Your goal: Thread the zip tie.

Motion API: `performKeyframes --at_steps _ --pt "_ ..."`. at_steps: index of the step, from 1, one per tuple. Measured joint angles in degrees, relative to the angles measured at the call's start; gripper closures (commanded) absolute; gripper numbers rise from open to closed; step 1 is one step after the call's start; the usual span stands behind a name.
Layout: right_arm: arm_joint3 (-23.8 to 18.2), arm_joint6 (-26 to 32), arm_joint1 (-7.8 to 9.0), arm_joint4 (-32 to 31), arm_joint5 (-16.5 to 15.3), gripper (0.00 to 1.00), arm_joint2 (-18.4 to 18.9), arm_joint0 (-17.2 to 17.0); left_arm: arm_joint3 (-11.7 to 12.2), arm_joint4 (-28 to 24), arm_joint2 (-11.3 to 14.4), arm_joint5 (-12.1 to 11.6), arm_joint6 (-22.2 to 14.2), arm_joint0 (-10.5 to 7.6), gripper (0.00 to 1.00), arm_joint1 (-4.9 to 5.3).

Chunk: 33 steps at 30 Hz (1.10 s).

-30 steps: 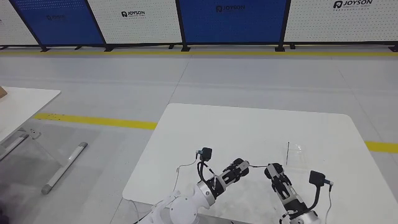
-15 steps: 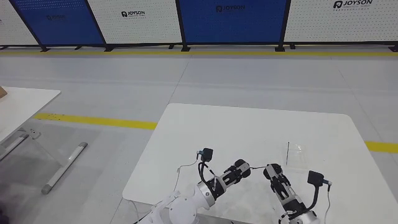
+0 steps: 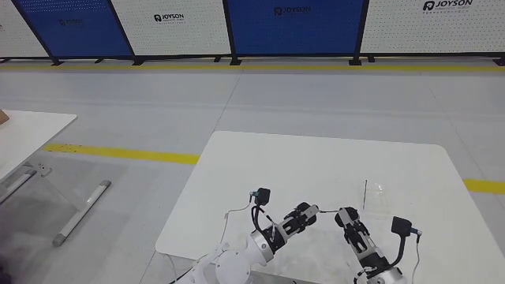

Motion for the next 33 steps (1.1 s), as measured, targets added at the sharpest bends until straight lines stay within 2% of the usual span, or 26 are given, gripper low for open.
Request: performKeyframes --at_steps 2,12,20,21,22,23,29,33 --pt "0.0 -0.1 0.00 0.0 0.0 1.00 0.0 0.0 0.1 0.0 0.0 0.0 0.1 -0.05 1.00 -0.03" --pt "-0.1 0.2 0.03 0.0 -0.3 1.00 0.2 -0.2 0.1 0.1 0.2 -0.2 0.1 -0.13 1.00 -0.07" --pt "-0.2 1.0 0.04 -0.9 0.2 1.00 -0.3 0.0 -0.2 0.1 0.4 -1.2 -0.7 0.03 1.00 -0.01" --pt "-0.2 1.0 0.03 -0.8 0.3 0.87 -0.3 0.0 -0.2 0.1 0.3 -1.3 -0.8 0.05 1.00 0.00" --pt "-0.1 1.1 0.03 -0.6 0.4 0.28 -0.3 0.1 -0.2 0.1 0.3 -1.4 -0.9 0.06 1.00 0.02" --pt "-0.1 1.1 0.03 -0.4 0.4 0.00 -0.2 0.1 -0.2 0.1 0.2 -1.3 -0.8 0.05 1.00 0.02" --pt "-0.5 1.3 0.10 0.4 0.1 0.00 0.3 -0.3 -0.1 -1.1 0.2 -0.2 0.8 -0.26 1.00 -0.20" --pt "-1.1 1.7 0.18 0.5 0.3 0.00 0.8 -0.6 -0.2 -4.1 -0.1 0.5 3.0 -0.61 1.00 -0.54"
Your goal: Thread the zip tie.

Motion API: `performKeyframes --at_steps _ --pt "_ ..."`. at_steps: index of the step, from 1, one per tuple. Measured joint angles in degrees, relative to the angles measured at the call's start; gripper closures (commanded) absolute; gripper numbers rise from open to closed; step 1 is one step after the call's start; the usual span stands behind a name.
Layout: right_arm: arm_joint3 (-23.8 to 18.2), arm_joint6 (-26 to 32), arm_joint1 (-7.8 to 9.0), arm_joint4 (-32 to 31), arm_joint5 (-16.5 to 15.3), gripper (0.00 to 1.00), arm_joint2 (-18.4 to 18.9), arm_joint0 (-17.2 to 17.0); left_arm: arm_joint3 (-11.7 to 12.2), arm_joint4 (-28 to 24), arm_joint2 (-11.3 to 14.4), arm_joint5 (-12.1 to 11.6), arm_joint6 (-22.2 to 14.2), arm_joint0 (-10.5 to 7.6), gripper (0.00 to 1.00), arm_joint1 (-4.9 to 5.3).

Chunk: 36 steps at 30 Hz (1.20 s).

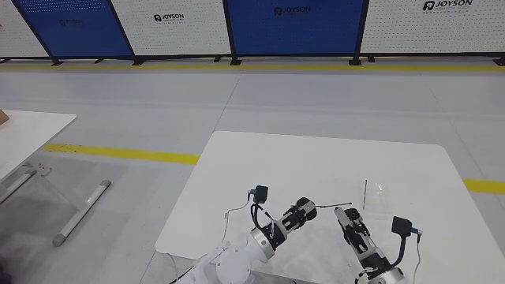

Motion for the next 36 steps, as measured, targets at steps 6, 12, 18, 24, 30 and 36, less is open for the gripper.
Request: performKeyframes --at_steps 6,12,18,24,30,36 --pt "-1.3 -0.6 0.13 -0.3 1.1 0.00 1.1 -1.2 -1.2 -8.6 -1.0 -1.0 -1.4 0.22 1.00 -0.28" --pt "-2.0 -1.6 0.12 -1.4 2.8 0.00 1.3 -1.6 -1.6 -10.4 -2.6 -1.0 -3.2 0.36 1.00 0.01" --pt "-2.0 -1.8 0.11 -1.6 3.0 0.00 1.4 -1.5 -1.6 -10.5 -2.6 -1.0 -3.2 0.35 1.00 0.00" --pt "-0.5 -1.2 0.10 -12.3 7.6 0.00 -0.7 0.8 -1.1 -16.0 -3.1 -0.8 -5.1 -0.03 1.00 -0.16" --pt "0.7 2.4 0.29 -20.0 8.4 0.00 -2.5 2.4 -1.5 -16.8 -3.7 -1.0 -6.0 0.23 1.00 -0.07" --pt "0.7 2.3 0.29 -20.2 8.2 0.00 -2.5 2.4 -1.5 -16.8 -3.7 -1.0 -6.0 0.23 1.00 -0.07"
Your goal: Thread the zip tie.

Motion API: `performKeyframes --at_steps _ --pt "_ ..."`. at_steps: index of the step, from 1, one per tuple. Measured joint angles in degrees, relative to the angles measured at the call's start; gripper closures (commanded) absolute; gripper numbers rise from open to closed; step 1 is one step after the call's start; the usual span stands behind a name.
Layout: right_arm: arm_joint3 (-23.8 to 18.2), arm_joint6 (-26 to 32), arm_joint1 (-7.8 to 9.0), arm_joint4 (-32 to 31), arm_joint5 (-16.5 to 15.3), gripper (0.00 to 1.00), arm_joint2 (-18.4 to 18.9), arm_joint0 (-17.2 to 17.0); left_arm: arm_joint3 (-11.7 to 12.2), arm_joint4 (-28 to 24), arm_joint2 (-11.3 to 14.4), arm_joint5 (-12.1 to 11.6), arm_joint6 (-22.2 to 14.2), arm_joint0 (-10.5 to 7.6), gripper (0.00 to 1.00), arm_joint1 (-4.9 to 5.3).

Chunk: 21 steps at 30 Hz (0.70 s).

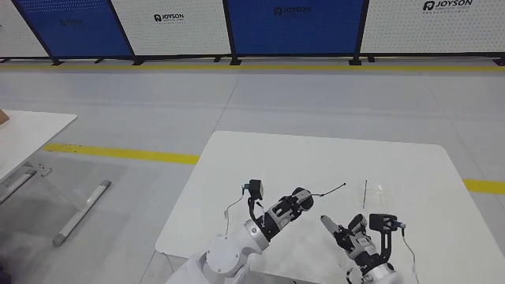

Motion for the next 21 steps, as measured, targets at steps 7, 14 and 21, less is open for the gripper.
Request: performKeyframes --at_steps 7,14,21 --pt "1.6 -0.7 0.15 -3.8 -2.7 0.00 -0.6 0.9 -0.2 -2.8 0.4 1.1 -3.7 -0.09 1.00 0.02" --pt "2.6 -2.6 0.13 -5.0 -3.1 0.00 -0.6 1.2 -0.4 -3.6 0.1 1.6 -4.1 -0.07 1.00 0.09" --pt "3.9 -6.6 0.05 -6.6 -5.7 0.00 -1.2 1.7 -1.1 -3.3 0.9 2.1 -3.7 0.05 1.00 -0.02"
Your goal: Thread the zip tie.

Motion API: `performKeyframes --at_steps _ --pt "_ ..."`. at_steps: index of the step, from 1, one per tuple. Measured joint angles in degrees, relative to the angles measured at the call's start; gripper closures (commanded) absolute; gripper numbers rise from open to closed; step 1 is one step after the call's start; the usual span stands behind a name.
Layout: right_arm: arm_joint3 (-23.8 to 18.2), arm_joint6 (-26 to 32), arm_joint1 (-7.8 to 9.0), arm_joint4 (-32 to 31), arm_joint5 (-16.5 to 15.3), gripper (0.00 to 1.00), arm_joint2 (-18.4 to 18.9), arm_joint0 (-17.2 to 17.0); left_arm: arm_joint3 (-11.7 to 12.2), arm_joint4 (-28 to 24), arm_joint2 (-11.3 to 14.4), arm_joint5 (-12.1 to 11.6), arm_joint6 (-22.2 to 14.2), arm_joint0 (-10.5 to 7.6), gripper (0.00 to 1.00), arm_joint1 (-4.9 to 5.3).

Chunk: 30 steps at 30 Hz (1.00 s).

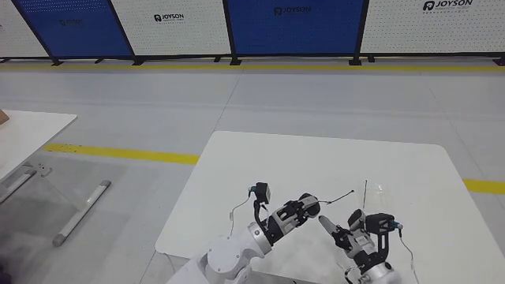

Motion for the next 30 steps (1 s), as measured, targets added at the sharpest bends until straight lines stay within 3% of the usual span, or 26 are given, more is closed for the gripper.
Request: performKeyframes --at_steps 3,13,14,15,22,30 --pt "0.6 -0.5 0.07 -1.4 -1.7 0.00 -0.3 0.1 -0.4 0.4 0.1 0.3 0.0 0.19 1.00 0.03" --pt "0.8 -0.8 -0.03 -1.4 -0.8 0.00 -0.6 0.3 -0.6 0.4 0.3 0.7 0.2 0.22 1.00 0.01" --pt "0.9 -1.1 -0.09 -0.9 -0.4 0.53 -0.6 0.4 -0.5 0.5 0.4 0.7 0.3 0.21 1.00 0.00" --pt "1.0 -1.5 -0.16 -0.1 -0.2 0.64 -0.5 0.5 -0.5 0.6 0.5 0.8 0.4 0.18 1.00 -0.03" --pt "1.5 -2.0 -0.21 1.1 -1.6 0.70 -0.3 1.0 -0.1 1.1 1.1 1.4 1.3 -0.23 1.00 -0.17" --pt "1.4 -1.2 -0.14 0.8 -3.4 0.67 -0.6 1.2 0.8 0.9 2.4 2.5 2.5 -1.36 1.00 -0.56"
